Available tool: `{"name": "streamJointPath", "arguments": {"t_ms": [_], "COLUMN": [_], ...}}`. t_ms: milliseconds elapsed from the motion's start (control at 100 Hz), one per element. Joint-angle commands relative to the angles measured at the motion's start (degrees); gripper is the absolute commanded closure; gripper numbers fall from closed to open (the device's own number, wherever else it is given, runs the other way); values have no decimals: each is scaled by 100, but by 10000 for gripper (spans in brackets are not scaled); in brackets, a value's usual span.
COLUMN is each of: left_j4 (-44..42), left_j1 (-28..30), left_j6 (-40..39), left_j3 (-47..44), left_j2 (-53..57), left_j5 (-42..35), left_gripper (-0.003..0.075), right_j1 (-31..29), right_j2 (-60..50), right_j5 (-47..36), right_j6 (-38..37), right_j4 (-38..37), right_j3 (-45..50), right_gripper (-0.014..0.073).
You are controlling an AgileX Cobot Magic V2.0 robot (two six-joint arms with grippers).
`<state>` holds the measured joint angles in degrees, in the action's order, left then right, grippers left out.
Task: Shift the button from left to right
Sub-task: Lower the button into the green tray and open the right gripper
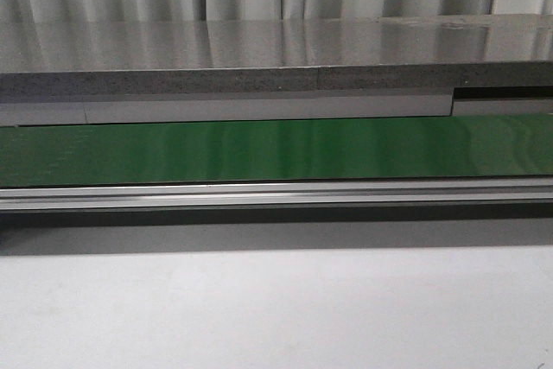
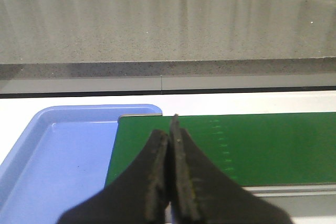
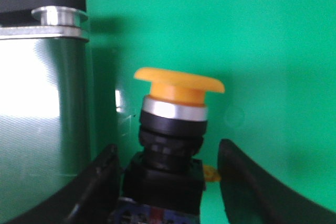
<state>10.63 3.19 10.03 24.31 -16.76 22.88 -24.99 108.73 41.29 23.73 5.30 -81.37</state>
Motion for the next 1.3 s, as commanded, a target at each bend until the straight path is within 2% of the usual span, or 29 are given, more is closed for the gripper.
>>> {"name": "streamJointPath", "arguments": {"t_ms": [0, 190, 490, 810, 1290], "left_j4": [88, 88, 88, 88, 88], "left_j1": [-41, -41, -41, -41, -41], "left_j6": [-13, -13, -13, -13, -13], "left_j3": [147, 147, 147, 147, 147], "left_j2": [-43, -43, -43, -43, -43], "left_j5": [-396, -396, -396, -396, -396], "left_gripper": [740, 740, 740, 740, 740], "right_j1": [-33, -45, -49, -49, -49], "right_j2": [-253, -123, -25, -25, -323], "right_j5": [-231, -191, -168, -190, -289], "right_j6": [66, 66, 66, -105, -257], "right_j4": [58, 70, 143, 143, 209], "right_j3": [-187, -187, -187, -187, -187], "right_gripper": [383, 380, 312, 94, 97]}}
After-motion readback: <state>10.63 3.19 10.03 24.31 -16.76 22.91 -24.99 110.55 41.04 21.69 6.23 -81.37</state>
